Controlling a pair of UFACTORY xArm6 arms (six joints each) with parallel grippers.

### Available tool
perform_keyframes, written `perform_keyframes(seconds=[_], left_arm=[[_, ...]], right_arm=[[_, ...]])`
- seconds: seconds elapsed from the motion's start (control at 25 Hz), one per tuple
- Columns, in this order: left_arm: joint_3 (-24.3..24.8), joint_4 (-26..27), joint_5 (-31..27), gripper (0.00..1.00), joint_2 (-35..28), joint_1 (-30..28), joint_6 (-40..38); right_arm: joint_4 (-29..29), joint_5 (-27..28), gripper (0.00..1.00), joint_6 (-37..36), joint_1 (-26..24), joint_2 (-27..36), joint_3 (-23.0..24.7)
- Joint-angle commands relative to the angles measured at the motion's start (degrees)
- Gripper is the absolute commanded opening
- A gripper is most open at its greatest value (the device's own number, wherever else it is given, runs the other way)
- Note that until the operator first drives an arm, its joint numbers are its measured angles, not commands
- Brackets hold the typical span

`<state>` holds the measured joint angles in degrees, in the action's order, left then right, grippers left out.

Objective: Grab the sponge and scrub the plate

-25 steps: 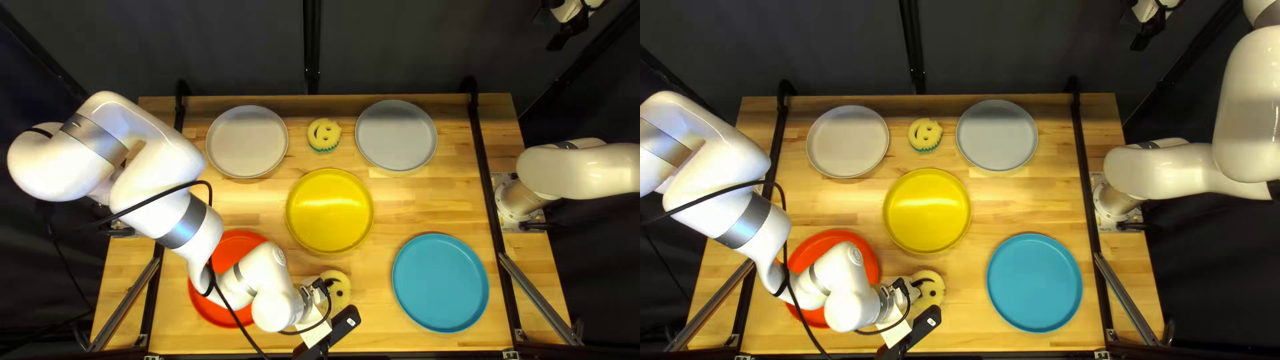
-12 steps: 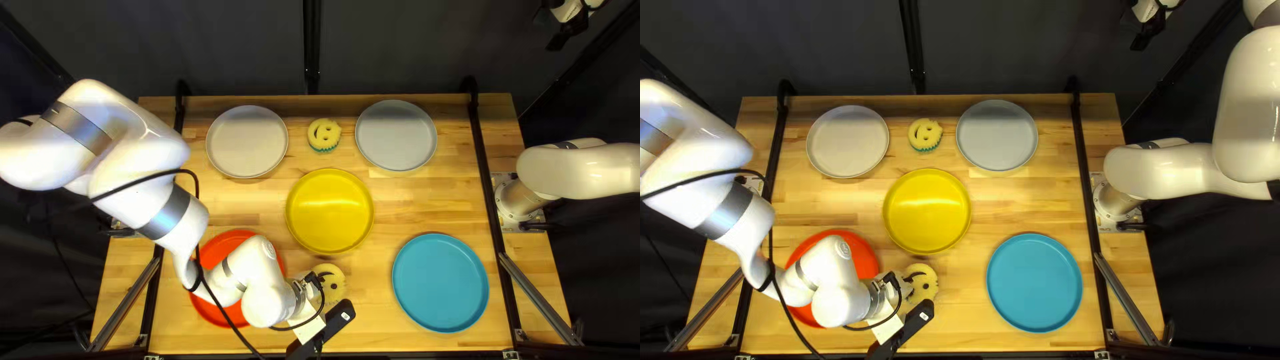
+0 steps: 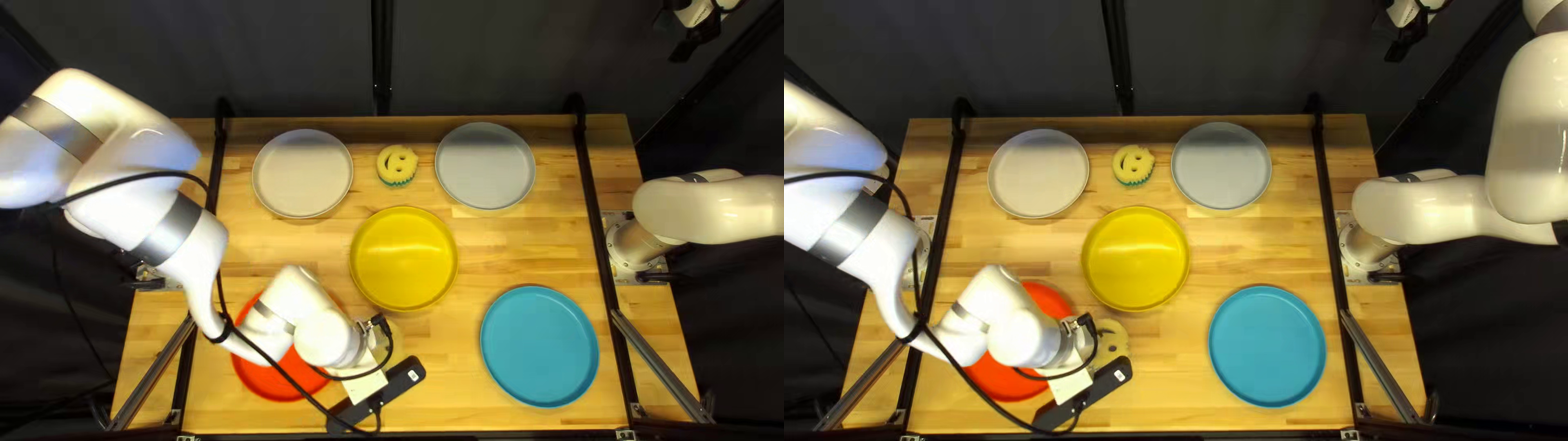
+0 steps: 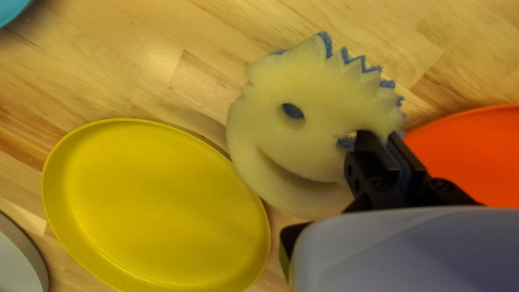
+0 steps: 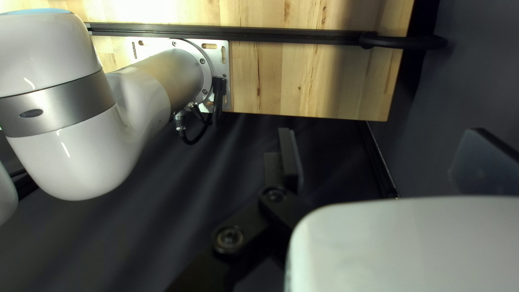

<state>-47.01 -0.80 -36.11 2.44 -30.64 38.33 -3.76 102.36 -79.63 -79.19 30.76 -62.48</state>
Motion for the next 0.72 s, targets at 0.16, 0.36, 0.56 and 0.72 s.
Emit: perform_keyframes(seconds=[0.16,0.36,0.56,0.72], left_arm=[[16.2,3.9,12.8,0.00,-12.2,-1.9,11.6],[19.2,11.9,13.2,0.00,-14.0,-1.2,22.8],[19.0,12.4,12.7,0.00,-14.1,-0.9,23.3],[18.5,11.4,11.9,0.00,-13.4,-0.7,18.9]], right_arm=[[0.0,0.0,1.00,0.0,0.0,0.0,0.0],[0.0,0.0,1.00,0.0,0.0,0.0,0.0],[0.0,0.0,1.00,0.0,0.0,0.0,0.0],[0.0,0.0,1.00,0.0,0.0,0.0,0.0]])
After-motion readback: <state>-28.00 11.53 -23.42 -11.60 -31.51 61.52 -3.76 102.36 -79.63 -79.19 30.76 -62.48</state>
